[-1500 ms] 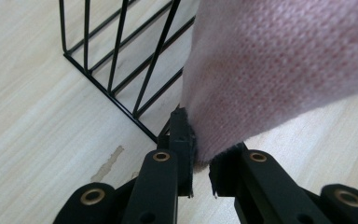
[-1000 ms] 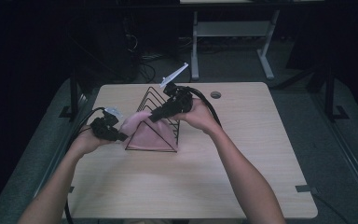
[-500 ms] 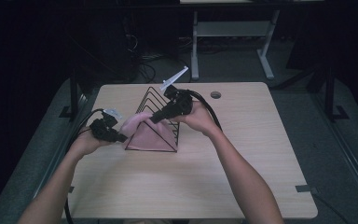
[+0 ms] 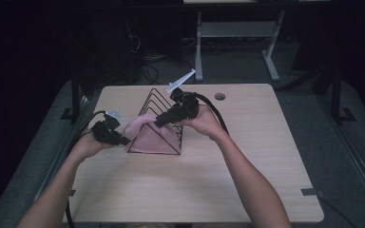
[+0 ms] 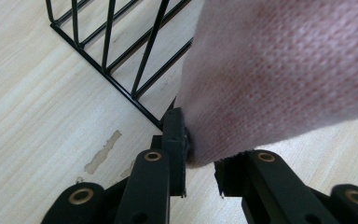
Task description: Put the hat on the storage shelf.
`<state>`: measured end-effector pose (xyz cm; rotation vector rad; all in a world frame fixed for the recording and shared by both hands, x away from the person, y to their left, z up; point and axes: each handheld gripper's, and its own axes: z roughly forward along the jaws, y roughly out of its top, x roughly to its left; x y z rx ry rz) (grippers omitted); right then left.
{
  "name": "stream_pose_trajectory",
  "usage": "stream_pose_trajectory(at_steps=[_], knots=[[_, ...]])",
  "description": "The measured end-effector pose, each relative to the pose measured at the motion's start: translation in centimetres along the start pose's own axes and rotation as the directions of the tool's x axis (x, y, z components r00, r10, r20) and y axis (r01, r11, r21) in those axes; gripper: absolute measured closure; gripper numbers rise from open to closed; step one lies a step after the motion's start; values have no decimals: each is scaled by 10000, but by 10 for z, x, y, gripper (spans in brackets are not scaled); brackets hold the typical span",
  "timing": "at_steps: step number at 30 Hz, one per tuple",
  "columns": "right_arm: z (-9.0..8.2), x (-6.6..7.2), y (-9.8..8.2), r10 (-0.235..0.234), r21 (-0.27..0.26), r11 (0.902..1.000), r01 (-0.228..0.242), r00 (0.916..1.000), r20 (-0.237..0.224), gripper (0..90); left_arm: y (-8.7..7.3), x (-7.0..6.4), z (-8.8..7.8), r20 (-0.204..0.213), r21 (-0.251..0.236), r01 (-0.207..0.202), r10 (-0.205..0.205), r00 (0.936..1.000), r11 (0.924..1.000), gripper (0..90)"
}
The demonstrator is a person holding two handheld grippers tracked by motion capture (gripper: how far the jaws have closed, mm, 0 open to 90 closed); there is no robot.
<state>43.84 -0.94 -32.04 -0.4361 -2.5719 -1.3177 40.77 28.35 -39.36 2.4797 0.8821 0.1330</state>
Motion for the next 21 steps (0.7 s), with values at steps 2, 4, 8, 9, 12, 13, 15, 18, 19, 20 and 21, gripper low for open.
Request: stream_pose_trajectory(at_steps=[2, 4, 8, 9, 12, 13, 15, 18, 19, 20, 21], knots=[[-6, 0, -4, 35, -243, 9997, -34, 10000, 54, 640, 0, 0, 0, 35, -9, 15, -15, 10000, 10000, 743], [-7, 0, -5, 19, -250, 9997, -18, 10000, 57, 630, -1, 1, 0, 42, -4, 58, -58, 10000, 10000, 739], [-15, -2, -12, 210, -454, 9988, -199, 9995, 229, 546, -2, 0, -3, 60, -71, 37, -36, 10000, 10000, 718], [-16, -2, -13, 344, -455, 9984, -332, 9991, 241, 515, -2, -1, -3, 59, -125, 69, -68, 10000, 9999, 714], [-23, -5, -17, 665, -614, 9960, -653, 9976, 176, 480, -4, -3, -5, 100, -193, 51, -49, 9999, 9998, 687], [-24, -5, -18, 681, -641, 9957, -666, 9975, 210, 476, -4, -3, -5, 100, -193, 51, -49, 9999, 9998, 684], [-25, -5, -19, 689, -715, 9952, -675, 9975, 183, 469, -4, -4, -7, 98, -161, 2, -1, 10000, 9999, 680], [-28, -4, -22, 676, -701, 9954, -649, 9971, 361, 453, -4, -4, -7, 165, -201, 80, -77, 9998, 9998, 671], [-30, -5, -24, 633, -759, 9953, -597, 9970, 451, 445, -4, -4, -7, 137, -211, 32, -29, 9999, 9998, 662], [-32, -4, -26, 752, -813, 9941, -714, 9962, 450, 439, -5, -4, -8, 117, -218, 25, -23, 9999, 9998, 657], [-32, -4, -26, 752, -813, 9941, -714, 9962, 450, 439, -5, -4, -8, 131, -233, 33, -30, 9999, 9997, 657]])
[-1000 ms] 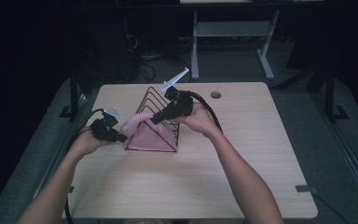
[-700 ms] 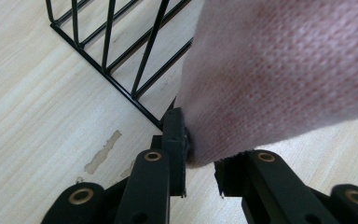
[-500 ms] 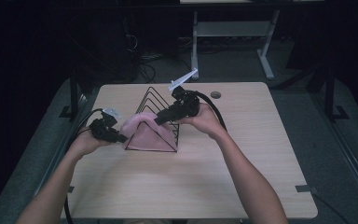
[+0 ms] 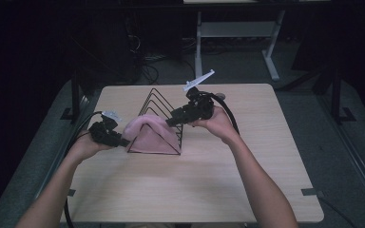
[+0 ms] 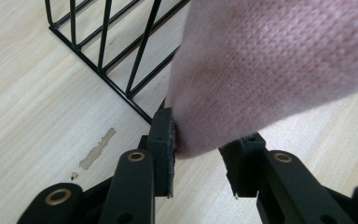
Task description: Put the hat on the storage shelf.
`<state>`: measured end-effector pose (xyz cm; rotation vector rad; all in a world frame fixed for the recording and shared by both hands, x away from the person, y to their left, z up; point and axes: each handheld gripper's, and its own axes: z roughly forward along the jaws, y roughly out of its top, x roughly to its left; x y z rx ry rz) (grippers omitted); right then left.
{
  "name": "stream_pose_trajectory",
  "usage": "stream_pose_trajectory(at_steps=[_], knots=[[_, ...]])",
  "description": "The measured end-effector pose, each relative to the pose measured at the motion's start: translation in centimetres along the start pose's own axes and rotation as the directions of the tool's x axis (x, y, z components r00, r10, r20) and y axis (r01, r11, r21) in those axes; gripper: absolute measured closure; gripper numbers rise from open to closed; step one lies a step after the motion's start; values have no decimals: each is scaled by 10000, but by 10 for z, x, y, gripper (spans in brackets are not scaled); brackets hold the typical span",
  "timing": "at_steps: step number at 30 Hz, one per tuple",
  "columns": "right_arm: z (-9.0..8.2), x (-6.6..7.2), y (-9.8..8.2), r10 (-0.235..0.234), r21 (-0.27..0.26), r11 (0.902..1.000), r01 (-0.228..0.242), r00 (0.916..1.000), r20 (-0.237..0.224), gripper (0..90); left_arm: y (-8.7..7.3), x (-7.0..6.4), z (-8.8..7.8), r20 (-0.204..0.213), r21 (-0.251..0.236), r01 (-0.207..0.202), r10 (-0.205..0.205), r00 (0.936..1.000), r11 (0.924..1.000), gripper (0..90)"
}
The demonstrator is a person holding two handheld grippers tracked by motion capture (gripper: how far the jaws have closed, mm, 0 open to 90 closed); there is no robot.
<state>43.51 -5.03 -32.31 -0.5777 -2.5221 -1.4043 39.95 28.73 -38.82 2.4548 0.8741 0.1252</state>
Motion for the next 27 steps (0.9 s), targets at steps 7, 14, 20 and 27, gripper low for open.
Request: stream_pose_trajectory(at_steps=[7, 14, 20, 27], knots=[[-15, -6, -11, 384, -55, 9993, -383, 9987, 338, 367, 1, -4, -1, 4, -122, 9, -9, 10000, 9999, 625], [-29, -9, -21, 600, -127, 9982, -591, 9947, 837, 321, 1, -5, -4, 22, -123, -26, 26, 10000, 9999, 603], [-43, -12, -29, 792, -132, 9969, -782, 9892, 1236, 295, 0, -6, -5, 45, -210, 126, -125, 9999, 9997, 567], [-60, -15, -45, 1023, -376, 9945, -977, 9831, 1521, 284, 0, -9, -7, 82, -191, 9, -7, 10000, 9998, 522]])
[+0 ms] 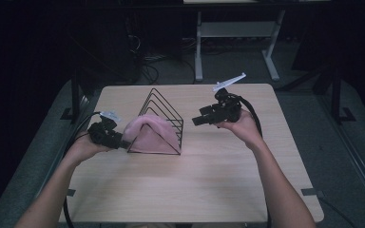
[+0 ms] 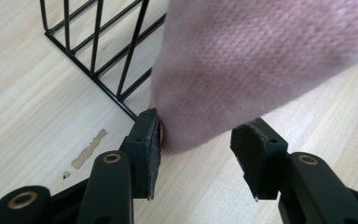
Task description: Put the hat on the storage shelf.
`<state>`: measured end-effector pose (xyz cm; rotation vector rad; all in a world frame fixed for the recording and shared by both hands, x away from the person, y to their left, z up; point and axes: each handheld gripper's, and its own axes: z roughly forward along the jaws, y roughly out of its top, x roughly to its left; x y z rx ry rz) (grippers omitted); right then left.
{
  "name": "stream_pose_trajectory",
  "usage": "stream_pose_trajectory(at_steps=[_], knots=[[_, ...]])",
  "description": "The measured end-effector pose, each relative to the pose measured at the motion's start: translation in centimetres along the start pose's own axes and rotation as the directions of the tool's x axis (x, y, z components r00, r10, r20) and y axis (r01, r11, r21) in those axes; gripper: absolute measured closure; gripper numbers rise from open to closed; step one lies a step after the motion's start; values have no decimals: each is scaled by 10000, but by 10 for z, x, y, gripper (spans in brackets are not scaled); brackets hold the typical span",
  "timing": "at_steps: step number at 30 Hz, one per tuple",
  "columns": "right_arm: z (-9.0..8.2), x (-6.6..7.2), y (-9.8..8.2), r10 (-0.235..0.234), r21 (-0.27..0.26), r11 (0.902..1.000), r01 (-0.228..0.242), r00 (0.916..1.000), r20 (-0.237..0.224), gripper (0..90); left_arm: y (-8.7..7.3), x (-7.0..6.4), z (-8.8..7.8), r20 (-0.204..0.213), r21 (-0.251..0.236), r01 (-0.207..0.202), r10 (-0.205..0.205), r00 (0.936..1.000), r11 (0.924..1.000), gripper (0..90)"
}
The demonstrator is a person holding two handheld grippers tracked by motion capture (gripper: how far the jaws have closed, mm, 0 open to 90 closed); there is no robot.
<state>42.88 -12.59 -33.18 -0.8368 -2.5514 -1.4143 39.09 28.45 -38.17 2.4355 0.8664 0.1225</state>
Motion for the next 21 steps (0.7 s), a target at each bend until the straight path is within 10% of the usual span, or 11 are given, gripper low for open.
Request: stream_pose_trajectory(at_steps=[21], knots=[[-44, -14, -64, 951, -409, 9949, -923, 9928, 732, 276, -3, -4, -2, -21, -226, 128, -129, 9999, 9997, 381]])
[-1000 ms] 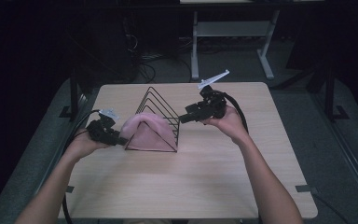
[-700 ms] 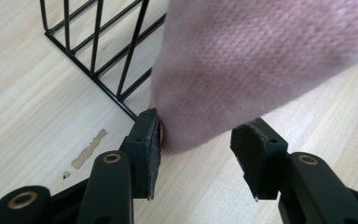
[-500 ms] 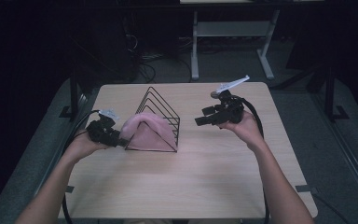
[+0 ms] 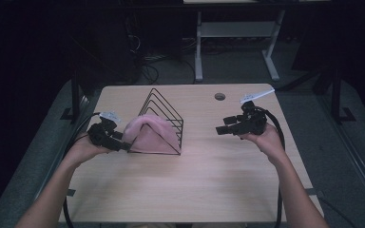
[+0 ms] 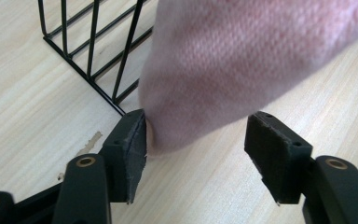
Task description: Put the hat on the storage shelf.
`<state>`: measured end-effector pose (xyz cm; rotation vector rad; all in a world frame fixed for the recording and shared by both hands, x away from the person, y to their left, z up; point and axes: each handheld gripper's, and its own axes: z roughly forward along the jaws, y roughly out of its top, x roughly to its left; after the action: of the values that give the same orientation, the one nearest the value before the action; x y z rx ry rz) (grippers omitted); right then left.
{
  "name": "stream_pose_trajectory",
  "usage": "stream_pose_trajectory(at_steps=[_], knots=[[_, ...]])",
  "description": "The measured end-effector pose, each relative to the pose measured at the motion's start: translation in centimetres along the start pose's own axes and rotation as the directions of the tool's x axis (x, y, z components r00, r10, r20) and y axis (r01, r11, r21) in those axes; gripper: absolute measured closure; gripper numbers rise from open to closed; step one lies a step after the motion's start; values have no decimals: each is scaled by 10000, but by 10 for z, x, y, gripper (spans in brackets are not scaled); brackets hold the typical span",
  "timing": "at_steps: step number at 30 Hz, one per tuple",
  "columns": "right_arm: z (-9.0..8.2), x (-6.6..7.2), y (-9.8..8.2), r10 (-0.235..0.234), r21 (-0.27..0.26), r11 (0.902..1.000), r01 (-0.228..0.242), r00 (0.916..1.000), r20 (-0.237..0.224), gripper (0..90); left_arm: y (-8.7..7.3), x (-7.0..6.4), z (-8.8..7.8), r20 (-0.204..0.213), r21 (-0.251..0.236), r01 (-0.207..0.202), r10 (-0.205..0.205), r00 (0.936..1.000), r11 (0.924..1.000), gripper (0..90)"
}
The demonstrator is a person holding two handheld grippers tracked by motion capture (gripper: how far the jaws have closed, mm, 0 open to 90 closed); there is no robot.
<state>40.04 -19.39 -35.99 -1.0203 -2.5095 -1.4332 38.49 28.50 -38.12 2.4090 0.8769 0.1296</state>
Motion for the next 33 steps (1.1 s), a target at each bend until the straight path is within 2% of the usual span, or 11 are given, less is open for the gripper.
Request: stream_pose_trajectory(at_steps=[2, 4, 10, 12, 17, 25, 27, 33], knots=[[-2, -1, -5, 48, -1, 10000, -48, 10000, 26, 276, -3, 1, -1, 17, 44, -6, 6, 10000, 10000, 375], [-3, -3, -10, 153, -10, 9999, -153, 9999, 58, 276, -6, 0, -1, -20, -73, 167, -167, 9999, 9998, 371], [-6, -8, -26, 402, -8, 9992, -402, 9991, 135, 275, -13, 0, -3, 6, -58, 178, -178, 9998, 9998, 337], [-8, -10, -32, 496, 12, 9988, -497, 9986, 198, 273, -15, -2, -2, -12, -177, 318, -318, 9995, 9993, 332], [-13, -15, -48, 783, 33, 9969, -785, 9965, 285, 270, -18, -4, -3, -39, -117, 193, -193, 9998, 9997, 316], [-19, -20, -73, 1265, 88, 9919, -1270, 9910, 449, 261, -28, -5, 1, 69, -140, 290, -290, 9996, 9995, 321], [-21, -22, -79, 1371, 104, 9904, -1377, 9896, 444, 261, -30, -6, 2, 94, -129, 438, -437, 9990, 9990, 321], [-28, -24, -97, 1624, 10, 9866, -1629, 9842, 701, 261, -37, -7, 2, 144, -63, 310, -309, 9994, 9995, 327]])
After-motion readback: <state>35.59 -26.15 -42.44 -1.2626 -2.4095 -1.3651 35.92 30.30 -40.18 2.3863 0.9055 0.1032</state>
